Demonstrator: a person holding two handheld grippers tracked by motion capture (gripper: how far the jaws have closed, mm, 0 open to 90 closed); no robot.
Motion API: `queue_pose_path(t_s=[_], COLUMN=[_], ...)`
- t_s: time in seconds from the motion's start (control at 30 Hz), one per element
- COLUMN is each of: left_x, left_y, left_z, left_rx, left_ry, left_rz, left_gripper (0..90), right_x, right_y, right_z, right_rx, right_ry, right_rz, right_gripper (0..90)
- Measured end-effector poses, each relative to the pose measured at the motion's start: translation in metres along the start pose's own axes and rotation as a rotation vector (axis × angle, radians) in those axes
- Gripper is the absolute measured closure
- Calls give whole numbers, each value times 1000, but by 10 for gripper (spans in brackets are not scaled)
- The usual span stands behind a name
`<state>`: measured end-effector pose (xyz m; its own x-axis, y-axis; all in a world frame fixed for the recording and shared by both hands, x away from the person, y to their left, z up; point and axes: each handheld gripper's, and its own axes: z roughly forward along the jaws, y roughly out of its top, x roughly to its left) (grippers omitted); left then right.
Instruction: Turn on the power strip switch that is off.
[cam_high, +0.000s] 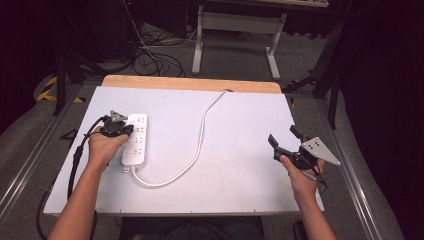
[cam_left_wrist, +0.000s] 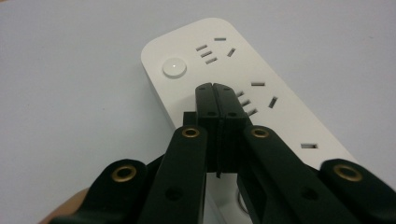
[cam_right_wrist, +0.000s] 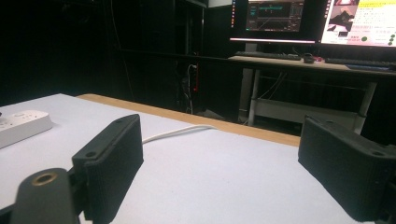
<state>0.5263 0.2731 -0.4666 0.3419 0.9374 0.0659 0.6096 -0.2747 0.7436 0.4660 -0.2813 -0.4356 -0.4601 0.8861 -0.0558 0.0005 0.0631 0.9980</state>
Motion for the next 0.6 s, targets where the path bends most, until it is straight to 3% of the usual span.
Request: queue_pose_path(t_s=[0.3, 0.33, 0.43, 0.6], left_x=[0, 1, 2, -1], left_y=[-2, -2, -3, -4], left_z=[0, 0, -2, -2], left_rx=[-11, -21, -31, -33], left_ry=[-5, -10, -13, 3], left_rz=[-3, -21, -23, -17], left_gripper=[900, 900, 900, 900], right_x=[1, 1, 1, 1], right_y=[-1, -1, -1, -1], right_z=[2, 2, 2, 3], right_rx=[9, 10, 1, 0], right_ry=[6, 4, 2, 5], right_rz=[1, 1, -1, 1], right_gripper=[144, 144, 149, 150])
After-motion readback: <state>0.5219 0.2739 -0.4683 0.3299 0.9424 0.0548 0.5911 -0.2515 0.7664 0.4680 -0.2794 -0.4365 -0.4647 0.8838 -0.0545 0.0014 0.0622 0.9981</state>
